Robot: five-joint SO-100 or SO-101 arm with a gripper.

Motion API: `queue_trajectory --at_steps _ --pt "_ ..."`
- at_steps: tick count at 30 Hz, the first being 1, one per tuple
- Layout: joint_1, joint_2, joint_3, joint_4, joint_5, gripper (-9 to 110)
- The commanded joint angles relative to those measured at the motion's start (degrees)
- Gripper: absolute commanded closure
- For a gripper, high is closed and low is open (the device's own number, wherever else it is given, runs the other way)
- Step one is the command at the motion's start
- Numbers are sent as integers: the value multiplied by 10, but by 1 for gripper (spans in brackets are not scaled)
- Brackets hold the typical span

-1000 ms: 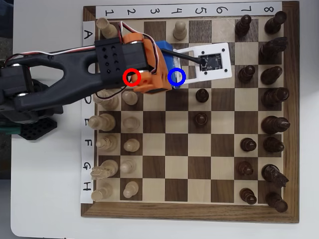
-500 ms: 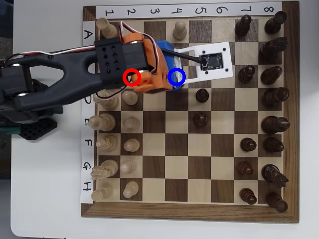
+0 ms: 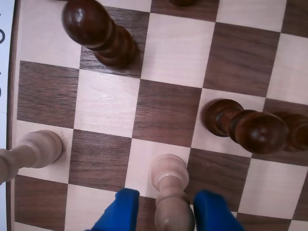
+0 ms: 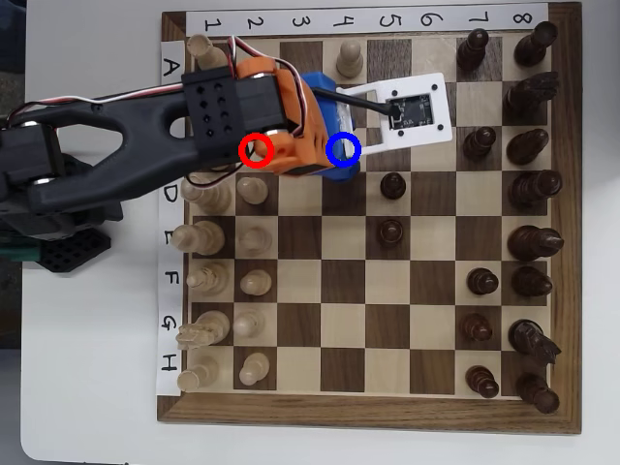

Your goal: Move the piece to destination

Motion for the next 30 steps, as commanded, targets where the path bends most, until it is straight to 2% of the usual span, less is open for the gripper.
queue_trajectory --at_steps 1,13,19,23,30 --pt "-19 107 -54 16 68 81" --pt "-23 388 -17 160 -35 81" --pt "-14 610 76 207 -227 77" --pt "69 697 100 249 -378 82" --pt "313 768 124 192 -635 99"
